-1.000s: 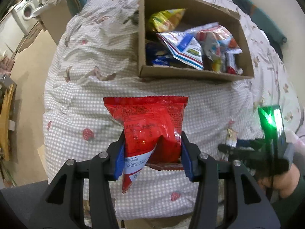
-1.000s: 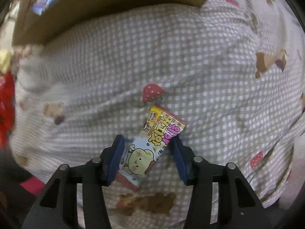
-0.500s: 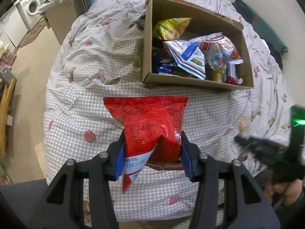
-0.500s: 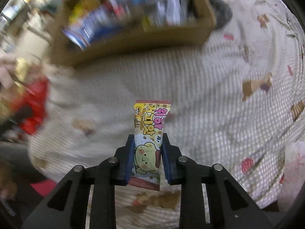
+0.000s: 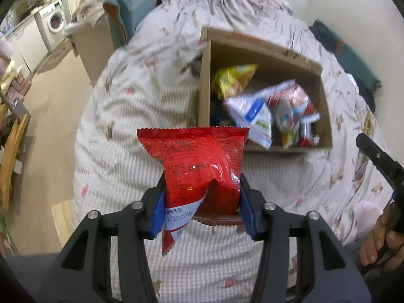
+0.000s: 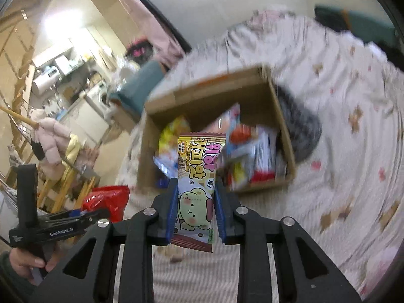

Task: Organize snacks
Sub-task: 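Carry red bag into box with left tool while right tool drops candy packet in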

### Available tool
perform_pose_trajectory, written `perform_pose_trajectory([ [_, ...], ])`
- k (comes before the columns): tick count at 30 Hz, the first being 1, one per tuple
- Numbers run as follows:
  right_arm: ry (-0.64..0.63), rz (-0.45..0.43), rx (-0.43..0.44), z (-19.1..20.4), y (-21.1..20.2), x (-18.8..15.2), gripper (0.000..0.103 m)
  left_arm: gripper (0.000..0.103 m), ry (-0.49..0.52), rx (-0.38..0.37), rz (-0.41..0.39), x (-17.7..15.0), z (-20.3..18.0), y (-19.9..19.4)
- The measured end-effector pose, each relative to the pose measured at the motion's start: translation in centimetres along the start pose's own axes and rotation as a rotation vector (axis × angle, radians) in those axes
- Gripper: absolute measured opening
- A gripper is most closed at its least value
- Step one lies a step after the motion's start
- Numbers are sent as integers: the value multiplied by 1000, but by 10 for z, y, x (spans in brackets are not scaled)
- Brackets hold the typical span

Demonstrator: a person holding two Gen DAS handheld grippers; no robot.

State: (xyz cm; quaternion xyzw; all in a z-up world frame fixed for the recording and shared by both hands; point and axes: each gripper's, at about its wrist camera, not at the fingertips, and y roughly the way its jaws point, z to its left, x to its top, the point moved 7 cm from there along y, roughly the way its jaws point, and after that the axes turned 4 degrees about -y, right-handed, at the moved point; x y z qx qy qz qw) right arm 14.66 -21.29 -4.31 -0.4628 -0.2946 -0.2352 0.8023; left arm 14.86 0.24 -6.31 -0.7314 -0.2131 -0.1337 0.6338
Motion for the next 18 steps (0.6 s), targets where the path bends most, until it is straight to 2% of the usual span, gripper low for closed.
perform_pose_trajectory([
  [4, -19, -78, -26, -4, -8, 27, 27, 46, 37, -7, -47, 29, -14, 0],
  [13, -10, -43, -32, -27, 42, 56, 27, 46, 73, -16, -113, 93, -56, 22],
  [18, -38, -21, -96, -47, 64, 69, 28, 46, 92, -8, -133, 118, -78, 41],
])
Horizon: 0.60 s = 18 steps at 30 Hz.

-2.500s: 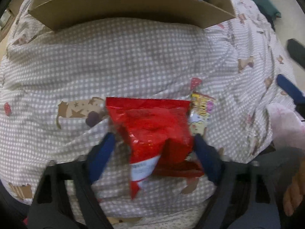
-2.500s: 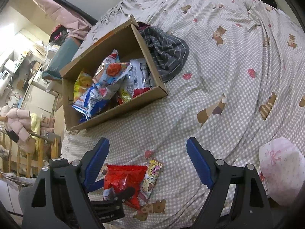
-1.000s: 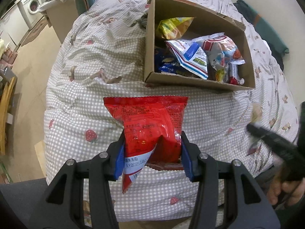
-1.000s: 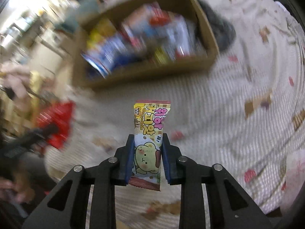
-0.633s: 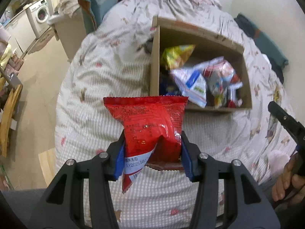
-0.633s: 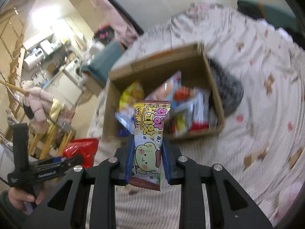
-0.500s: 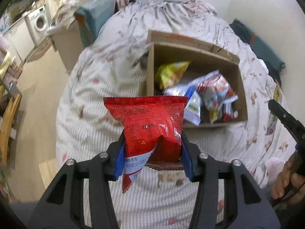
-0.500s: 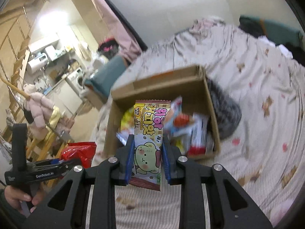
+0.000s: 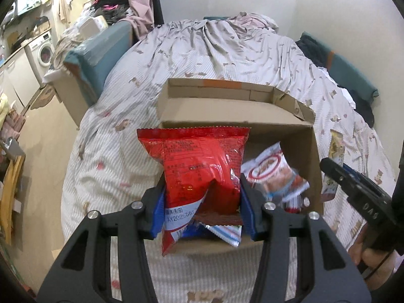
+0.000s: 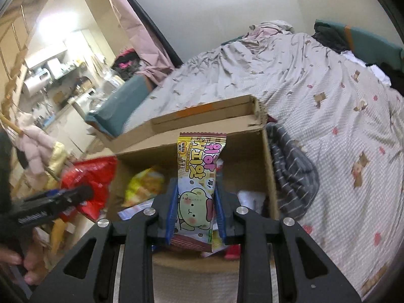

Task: Organize snacks
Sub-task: 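Carry red bag into box with left tool while right tool drops candy packet in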

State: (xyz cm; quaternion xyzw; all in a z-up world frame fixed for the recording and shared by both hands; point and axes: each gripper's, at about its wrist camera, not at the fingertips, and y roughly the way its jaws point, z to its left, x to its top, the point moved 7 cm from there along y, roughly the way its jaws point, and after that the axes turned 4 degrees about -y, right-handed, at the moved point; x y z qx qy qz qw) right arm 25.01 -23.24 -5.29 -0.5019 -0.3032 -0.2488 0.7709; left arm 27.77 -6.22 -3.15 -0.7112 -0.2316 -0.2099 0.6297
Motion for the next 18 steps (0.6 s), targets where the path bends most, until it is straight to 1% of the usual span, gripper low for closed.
perform_pose_trajectory([
  [2, -39, 11, -59, -7, 9, 2, 28, 46, 16, 4, 0, 4, -7, 9],
  [4, -45, 30, -79, -12, 16, 2, 28, 46, 32, 7, 6, 4, -15, 19],
  [7, -1, 59, -73, -20, 23, 1, 28, 46, 55, 17, 15, 4, -25, 32],
  [9, 4, 71, -80, -23, 25, -1, 28, 46, 68, 25, 19, 3, -30, 40],
  [14, 30, 112, -59, -27, 30, -7, 28, 47, 72, 39, 46, -3, -34, 53],
  [18, 46, 114, -35, -27, 29, -6, 28, 48, 83, 43, 54, -7, -38, 56],
])
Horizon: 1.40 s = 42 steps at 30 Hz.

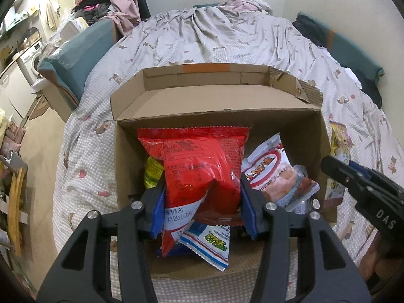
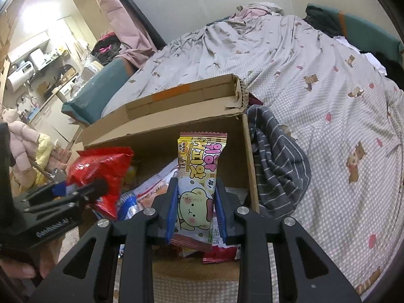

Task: Organize snacks

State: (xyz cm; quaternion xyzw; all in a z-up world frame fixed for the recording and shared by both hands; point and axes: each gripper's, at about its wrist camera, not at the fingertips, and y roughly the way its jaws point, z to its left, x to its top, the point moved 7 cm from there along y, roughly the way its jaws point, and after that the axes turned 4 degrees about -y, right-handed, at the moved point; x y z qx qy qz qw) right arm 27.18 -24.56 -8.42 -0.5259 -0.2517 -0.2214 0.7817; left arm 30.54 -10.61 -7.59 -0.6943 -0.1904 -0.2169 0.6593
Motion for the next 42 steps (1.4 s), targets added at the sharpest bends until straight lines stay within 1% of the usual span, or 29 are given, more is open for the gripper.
perform_pose_trajectory([
  [3, 13, -4, 7, -1, -1, 1, 31, 49, 12, 14, -20, 0, -2, -3],
  [5, 22, 1, 13, -1, 0, 1, 30, 52, 17, 30, -27, 1, -1, -5],
  [6, 28, 2, 16, -2, 0, 1, 31, 56, 17, 35, -25, 1, 0, -5],
  [7, 33, 3, 20, -2, 0, 1, 31, 63, 12, 34, -22, 2, 0, -6],
  [8, 38, 6, 25, -2, 0, 1, 31, 67, 8, 30, -20, 2, 1, -7],
  [9, 40, 5, 26, -2, -1, 1, 31, 75, 2, 25, -17, 2, 1, -7],
  [10, 40, 4, 27, -2, -1, 2, 31, 79, -2, 24, -18, 3, 2, -9],
  [13, 30, -5, 38, 1, -4, 5, 32, 79, -16, 37, -8, 0, 7, -12],
  [14, 27, -8, 44, 2, -5, 6, 39, 79, -19, 30, -4, 0, 8, -14],
  [15, 26, -11, 54, 4, -7, 6, 61, 79, -20, 24, -13, -1, 10, -18],
  [17, 37, -35, 62, 9, -16, 4, 83, 79, -46, 43, -25, -4, 16, -24],
  [19, 19, -54, 49, 18, -25, 3, 85, 79, -79, 30, -28, -10, 20, -32],
  [21, -10, -80, 11, 27, -38, 2, 90, 80, -71, 23, -47, -14, 22, -43],
  [23, -19, -101, -6, 33, -51, 1, 96, 85, -55, 26, -73, -18, 26, -56],
  [24, -21, -105, -9, 36, -58, -1, 96, 89, -58, 28, -85, -21, 31, -64],
  [26, -28, -115, -24, 42, -71, -6, 96, 92, -72, 20, -98, -25, 39, -77],
  [28, -43, -122, -41, 48, -82, -11, 97, 99, -83, 10, -109, -30, 47, -90],
  [30, -69, -124, -52, 56, -94, -17, 103, 102, -88, 15, -127, -36, 56, -103],
  [32, -84, -132, -60, 64, -107, -25, 103, 102, -100, 16, -153, -47, 67, -119],
  [36, -93, -148, -71, 78, -126, -42, 103, 103, -115, -3, -162, -73, 80, -140],
  [38, -88, -146, -71, 83, -134, -52, 103, 103, -107, 17, -172, -88, 84, -149],
  [40, -79, -146, -71, 87, -138, -59, 103, 103, -110, 19, -180, -98, 86, -154],
  [42, -80, -141, -77, 91, -141, -68, 103, 103, -117, -10, -179, -108, 88, -157],
])
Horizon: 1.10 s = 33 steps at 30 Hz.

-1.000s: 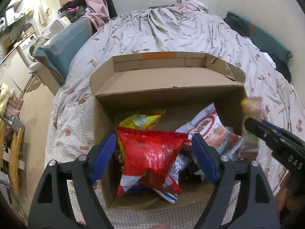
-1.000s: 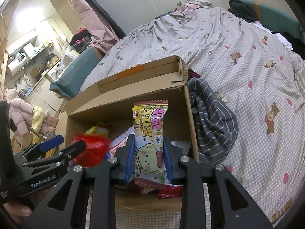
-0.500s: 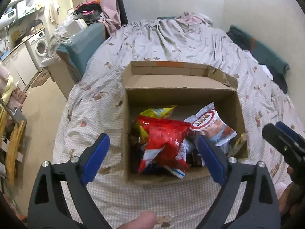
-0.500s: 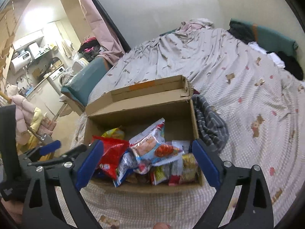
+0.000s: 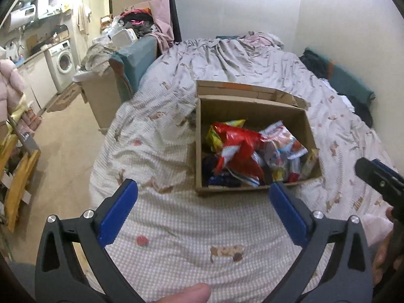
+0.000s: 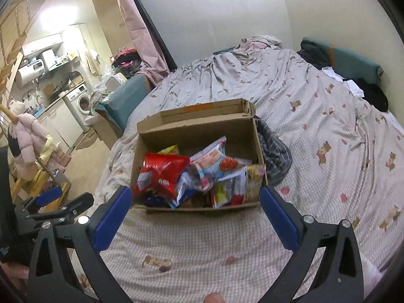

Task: Organize snacks

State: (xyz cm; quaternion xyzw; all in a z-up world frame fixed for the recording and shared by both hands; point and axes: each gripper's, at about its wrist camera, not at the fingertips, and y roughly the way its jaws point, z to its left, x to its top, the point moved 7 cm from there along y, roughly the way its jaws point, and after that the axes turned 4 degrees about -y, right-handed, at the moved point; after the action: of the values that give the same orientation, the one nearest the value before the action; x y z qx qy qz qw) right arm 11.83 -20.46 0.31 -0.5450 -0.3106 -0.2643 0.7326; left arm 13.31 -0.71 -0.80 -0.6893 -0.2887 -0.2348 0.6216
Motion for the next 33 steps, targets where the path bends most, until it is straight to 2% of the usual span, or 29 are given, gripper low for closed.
perform_pose_trajectory([
  [4, 0, 19, -3, 2, -1, -13, 103, 103, -4, -2, -7, -10, 1, 0],
  [8, -64, -18, -56, 0, 3, -27, 103, 103, 21, 12, -3, -21, -2, 9],
  [11, -43, 34, -57, -7, 17, -43, 103, 103, 21, 1, 14, -27, -6, 16],
  [18, -63, 16, -114, -13, 27, -41, 103, 103, 25, 19, 19, -32, -13, 25],
  [24, -44, 19, -107, -17, 29, -41, 103, 103, 28, 20, 31, -36, -15, 27],
  [33, -50, 28, -102, -11, 30, -44, 103, 103, -43, 31, 64, -35, 1, 32],
])
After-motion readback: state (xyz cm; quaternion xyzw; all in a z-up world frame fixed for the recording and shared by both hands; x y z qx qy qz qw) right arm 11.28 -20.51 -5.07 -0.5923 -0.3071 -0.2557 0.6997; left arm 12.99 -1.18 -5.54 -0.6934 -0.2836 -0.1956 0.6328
